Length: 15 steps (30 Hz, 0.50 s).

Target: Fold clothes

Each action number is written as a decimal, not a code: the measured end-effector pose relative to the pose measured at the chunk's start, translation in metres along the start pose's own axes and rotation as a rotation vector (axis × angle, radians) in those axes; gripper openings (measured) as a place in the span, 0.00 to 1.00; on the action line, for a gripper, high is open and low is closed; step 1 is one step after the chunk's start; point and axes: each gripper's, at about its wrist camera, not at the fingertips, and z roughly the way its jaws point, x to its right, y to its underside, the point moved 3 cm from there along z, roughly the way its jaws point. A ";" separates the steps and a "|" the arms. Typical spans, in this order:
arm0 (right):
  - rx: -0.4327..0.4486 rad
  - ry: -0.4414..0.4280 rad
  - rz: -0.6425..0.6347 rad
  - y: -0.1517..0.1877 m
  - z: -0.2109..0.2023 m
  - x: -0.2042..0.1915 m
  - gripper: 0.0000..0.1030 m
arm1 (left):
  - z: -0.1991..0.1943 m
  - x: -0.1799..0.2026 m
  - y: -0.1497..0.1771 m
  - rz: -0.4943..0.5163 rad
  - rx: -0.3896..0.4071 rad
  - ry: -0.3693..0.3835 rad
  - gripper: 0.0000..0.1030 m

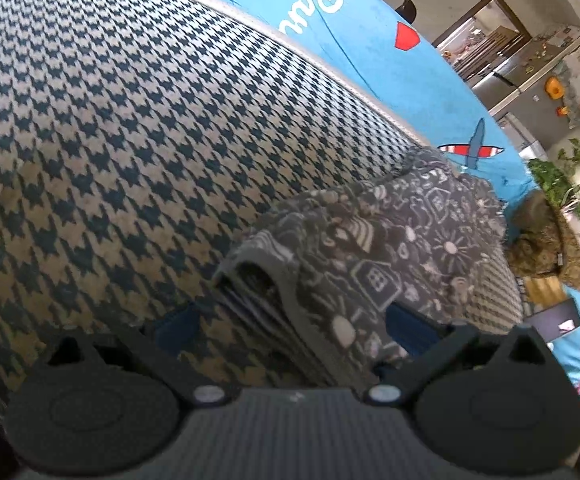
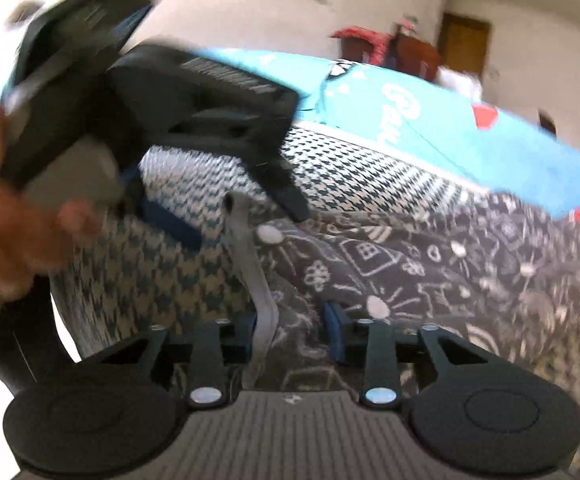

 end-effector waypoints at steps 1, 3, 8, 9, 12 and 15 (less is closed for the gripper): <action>0.001 -0.013 0.047 -0.002 0.000 0.006 0.28 | 0.000 0.000 0.001 -0.010 -0.007 0.020 1.00; 0.003 -0.037 0.127 -0.004 -0.001 0.015 0.27 | 0.001 0.001 0.002 -0.026 -0.023 0.058 1.00; 0.006 -0.087 0.276 -0.009 -0.001 0.034 0.27 | 0.007 0.010 0.006 -0.024 -0.063 0.141 1.00; 0.007 -0.096 0.301 -0.010 -0.001 0.037 0.27 | 0.010 0.013 0.006 -0.024 -0.070 0.156 1.00; 0.011 -0.107 0.329 -0.013 -0.004 0.043 0.27 | 0.021 0.021 0.007 -0.020 -0.089 0.177 1.00; 0.013 -0.111 0.334 -0.013 -0.005 0.044 0.27 | 0.034 0.029 0.006 -0.010 -0.091 0.166 1.00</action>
